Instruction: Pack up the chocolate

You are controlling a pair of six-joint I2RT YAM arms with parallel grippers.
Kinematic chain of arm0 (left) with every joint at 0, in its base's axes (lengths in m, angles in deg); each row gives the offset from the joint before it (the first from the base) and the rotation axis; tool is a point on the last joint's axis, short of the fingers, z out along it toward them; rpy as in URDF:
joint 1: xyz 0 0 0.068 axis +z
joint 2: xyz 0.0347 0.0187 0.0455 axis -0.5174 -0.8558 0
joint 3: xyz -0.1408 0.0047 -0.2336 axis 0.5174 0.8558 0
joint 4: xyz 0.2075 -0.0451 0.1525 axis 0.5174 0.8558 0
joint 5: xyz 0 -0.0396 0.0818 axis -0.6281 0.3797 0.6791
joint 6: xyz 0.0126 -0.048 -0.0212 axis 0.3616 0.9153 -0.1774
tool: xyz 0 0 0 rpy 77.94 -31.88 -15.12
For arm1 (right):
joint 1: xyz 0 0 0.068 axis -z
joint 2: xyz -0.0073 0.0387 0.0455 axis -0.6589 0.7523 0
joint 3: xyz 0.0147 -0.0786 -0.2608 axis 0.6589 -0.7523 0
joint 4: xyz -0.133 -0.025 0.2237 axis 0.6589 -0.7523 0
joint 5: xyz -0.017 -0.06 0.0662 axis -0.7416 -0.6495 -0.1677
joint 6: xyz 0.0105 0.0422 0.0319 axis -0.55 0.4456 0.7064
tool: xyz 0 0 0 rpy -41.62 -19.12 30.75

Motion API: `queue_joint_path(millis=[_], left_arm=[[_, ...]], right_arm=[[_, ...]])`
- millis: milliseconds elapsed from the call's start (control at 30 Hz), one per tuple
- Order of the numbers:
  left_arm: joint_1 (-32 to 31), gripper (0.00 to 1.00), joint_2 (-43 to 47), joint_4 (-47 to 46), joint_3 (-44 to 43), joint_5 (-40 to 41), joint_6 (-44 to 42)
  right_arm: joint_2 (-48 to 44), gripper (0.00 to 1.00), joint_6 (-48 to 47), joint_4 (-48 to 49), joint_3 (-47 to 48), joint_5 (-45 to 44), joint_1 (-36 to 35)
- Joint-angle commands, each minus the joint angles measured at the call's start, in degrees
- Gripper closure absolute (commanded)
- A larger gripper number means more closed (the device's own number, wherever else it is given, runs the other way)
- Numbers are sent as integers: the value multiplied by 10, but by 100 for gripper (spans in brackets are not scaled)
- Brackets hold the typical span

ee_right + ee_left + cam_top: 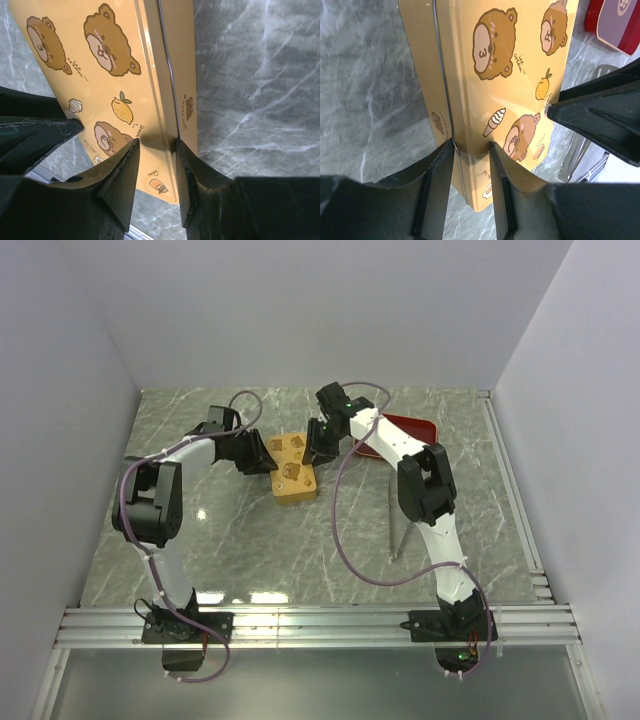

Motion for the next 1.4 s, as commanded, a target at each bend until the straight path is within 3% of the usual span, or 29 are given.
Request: queue_joint_path(millis=[0, 967, 1367], left_arm=[[5, 60, -11, -1, -28, -1, 0], [34, 54, -93, 36, -157, 9, 12], [37, 55, -117, 69, -159, 32, 20]], right_arm=[[15, 58, -6, -6, 39, 0, 6], [84, 51, 16, 8, 163, -7, 29], [129, 51, -13, -46, 197, -20, 28]])
